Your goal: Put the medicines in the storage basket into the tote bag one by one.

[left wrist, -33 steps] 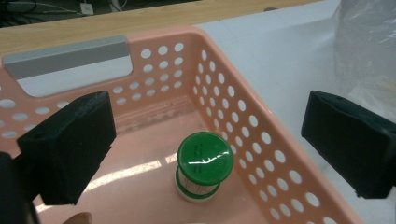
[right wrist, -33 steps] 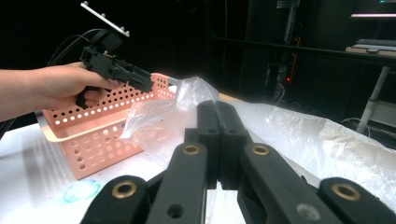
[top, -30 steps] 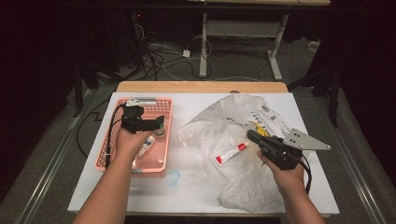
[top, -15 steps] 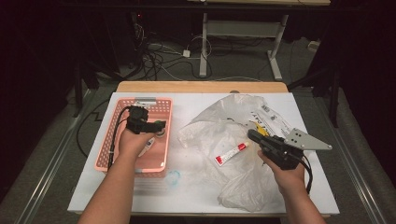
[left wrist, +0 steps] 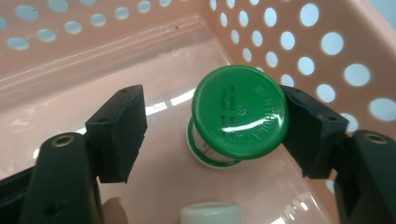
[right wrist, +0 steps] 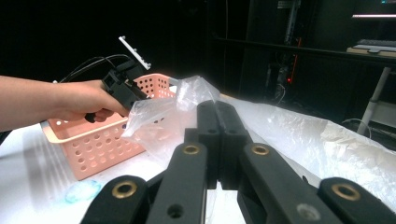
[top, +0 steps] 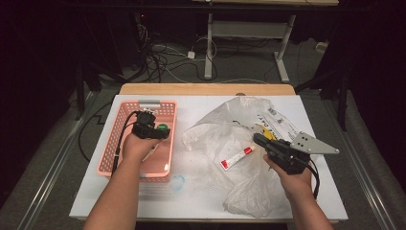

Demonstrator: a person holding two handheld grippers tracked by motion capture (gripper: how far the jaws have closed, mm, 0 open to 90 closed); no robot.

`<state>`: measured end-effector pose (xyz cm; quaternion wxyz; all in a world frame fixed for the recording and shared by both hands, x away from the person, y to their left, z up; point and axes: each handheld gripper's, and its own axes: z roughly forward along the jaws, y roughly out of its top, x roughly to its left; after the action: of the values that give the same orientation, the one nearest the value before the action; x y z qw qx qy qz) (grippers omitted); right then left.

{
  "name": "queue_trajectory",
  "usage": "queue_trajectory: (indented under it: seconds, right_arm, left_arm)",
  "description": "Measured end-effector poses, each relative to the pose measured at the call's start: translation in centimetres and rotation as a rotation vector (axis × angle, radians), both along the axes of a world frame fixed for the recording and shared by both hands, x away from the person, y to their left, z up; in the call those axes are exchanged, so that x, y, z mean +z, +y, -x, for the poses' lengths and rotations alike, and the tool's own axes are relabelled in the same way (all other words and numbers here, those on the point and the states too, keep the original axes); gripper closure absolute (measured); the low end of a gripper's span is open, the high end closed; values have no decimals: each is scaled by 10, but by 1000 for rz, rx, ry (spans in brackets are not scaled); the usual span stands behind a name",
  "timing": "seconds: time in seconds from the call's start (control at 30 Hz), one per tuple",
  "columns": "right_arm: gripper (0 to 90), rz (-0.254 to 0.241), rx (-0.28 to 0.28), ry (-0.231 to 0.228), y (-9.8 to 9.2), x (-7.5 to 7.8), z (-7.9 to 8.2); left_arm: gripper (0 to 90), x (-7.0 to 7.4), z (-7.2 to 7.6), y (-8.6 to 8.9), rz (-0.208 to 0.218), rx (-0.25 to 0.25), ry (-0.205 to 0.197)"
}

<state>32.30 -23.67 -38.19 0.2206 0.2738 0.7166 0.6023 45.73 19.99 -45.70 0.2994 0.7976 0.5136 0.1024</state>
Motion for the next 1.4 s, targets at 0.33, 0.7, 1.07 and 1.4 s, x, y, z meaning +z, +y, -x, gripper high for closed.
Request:
queue_trajectory:
  seconds: [0.33, 0.7, 1.07, 1.4]
  right_arm:
    - [900, 4, 6, 3, 0, -2, -1]
    - [900, -1, 3, 12, -1, -3, -1]
    - [900, 6, 4, 5, 0, -2, -1]
    - [900, 6, 4, 3, 1, -2, -1]
  left_arm:
    - [416, -4, 0, -3, -31, -41, 5]
    - [509, -5, 2, -7, -74, -71, -10]
    - [513, -4, 3, -7, -76, -72, -10]
    - [520, 0, 4, -6, -67, -55, -37]
